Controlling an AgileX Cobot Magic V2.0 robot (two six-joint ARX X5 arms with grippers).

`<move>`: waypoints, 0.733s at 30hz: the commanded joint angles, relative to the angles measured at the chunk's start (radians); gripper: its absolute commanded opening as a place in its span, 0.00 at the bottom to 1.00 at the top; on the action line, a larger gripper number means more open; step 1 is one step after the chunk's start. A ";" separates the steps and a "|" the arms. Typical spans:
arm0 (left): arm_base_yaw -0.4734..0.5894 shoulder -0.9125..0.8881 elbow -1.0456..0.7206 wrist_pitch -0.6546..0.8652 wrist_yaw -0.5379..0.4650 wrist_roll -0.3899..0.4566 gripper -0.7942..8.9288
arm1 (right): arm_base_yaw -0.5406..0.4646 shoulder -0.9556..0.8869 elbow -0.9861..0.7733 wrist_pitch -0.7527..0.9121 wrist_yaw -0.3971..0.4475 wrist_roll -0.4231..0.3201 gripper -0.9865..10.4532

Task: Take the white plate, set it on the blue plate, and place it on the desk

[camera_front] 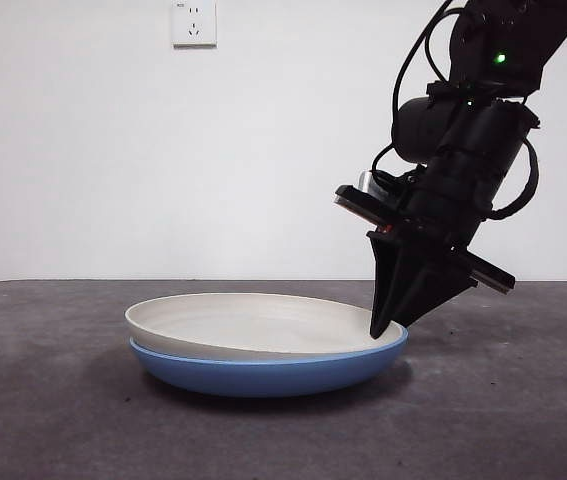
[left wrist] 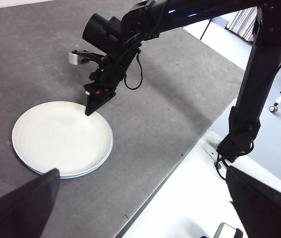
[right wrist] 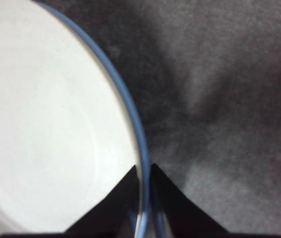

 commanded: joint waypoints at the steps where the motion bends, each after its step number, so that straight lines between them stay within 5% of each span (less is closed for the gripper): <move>1: -0.008 0.005 0.013 0.010 0.002 0.019 0.69 | 0.003 0.022 0.020 0.010 -0.002 0.005 0.11; 10: -0.008 0.005 0.013 0.011 0.002 0.031 0.69 | 0.001 0.006 0.024 -0.011 0.053 0.000 0.46; 22: -0.008 0.005 0.013 0.007 0.002 0.046 0.69 | -0.011 -0.314 0.089 -0.219 0.193 -0.027 0.62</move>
